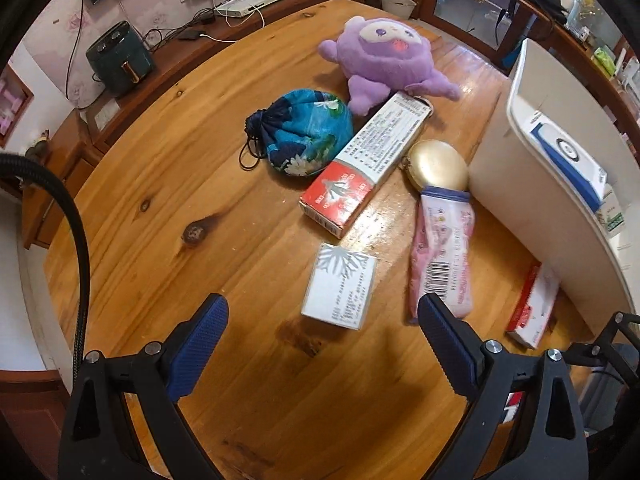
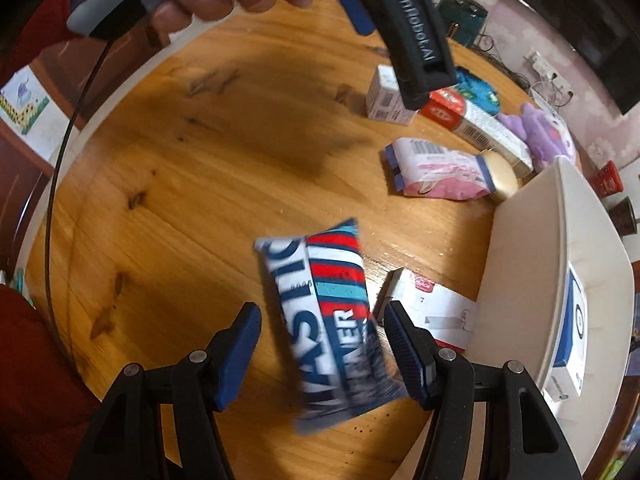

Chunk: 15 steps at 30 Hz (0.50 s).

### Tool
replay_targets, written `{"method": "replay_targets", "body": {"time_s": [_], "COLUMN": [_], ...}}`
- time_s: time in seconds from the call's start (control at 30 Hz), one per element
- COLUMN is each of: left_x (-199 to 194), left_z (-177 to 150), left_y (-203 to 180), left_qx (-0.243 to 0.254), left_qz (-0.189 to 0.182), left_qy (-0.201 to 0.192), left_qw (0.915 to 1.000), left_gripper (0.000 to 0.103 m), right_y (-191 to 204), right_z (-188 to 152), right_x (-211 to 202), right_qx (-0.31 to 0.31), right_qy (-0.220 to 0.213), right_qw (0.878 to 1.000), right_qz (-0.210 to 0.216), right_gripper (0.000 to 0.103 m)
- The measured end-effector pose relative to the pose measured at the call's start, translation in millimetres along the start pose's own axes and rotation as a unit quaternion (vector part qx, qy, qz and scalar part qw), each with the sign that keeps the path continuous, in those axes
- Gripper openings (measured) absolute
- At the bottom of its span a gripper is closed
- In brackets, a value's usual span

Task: Organize objects
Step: 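Grasp a white medicine box with the left tool while the right tool grasps the MASTIC bag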

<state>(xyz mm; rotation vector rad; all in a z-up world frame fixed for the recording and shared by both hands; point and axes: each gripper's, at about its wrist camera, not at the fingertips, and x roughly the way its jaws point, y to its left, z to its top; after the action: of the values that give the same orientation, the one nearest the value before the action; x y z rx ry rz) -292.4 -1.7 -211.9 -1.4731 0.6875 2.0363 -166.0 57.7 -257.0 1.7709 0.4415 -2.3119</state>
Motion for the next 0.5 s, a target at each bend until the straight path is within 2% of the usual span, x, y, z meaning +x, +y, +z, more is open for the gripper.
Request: {"method": "replay_targets", "body": {"time_s": [0.1,0.23,0.27,0.3,0.37,0.5], "left_x": [4,10,12,14,17,20], "left_z": [0,0,1,1,2,4], "left_y": [1,3,4,5,6,5], "left_qx": [-0.003,-0.004,-0.006,-0.007,-0.012,-0.016], "left_qz": [-0.002,-0.008,-0.008,-0.009,-0.013,-0.019], "left_qy": [0.002,0.008,0.009,0.011,0.013,0.018], "left_qw": [1.0000,0.9999,0.9999,0.9999,0.9998,0.9995], "left_gripper": [0.096,0.086,0.083,0.082,0.073,0.054], "right_y": [4,7,7,7,5,4], "right_z": [0,0,0,0,0,-2], "right_x": [5,11,12,13,13,14], "right_qx": [-0.018,-0.029,-0.028,-0.026,-0.014,0.002], "right_qy": [0.008,0.015,0.016,0.018,0.017,0.017], "right_qw": [1.000,0.999,0.999,0.999,1.000,1.000], "right_qz": [-0.005,-0.005,-0.005,-0.001,0.010,0.018], "right_gripper": [0.065,0.064,0.062,0.056,0.048,0.047]}}
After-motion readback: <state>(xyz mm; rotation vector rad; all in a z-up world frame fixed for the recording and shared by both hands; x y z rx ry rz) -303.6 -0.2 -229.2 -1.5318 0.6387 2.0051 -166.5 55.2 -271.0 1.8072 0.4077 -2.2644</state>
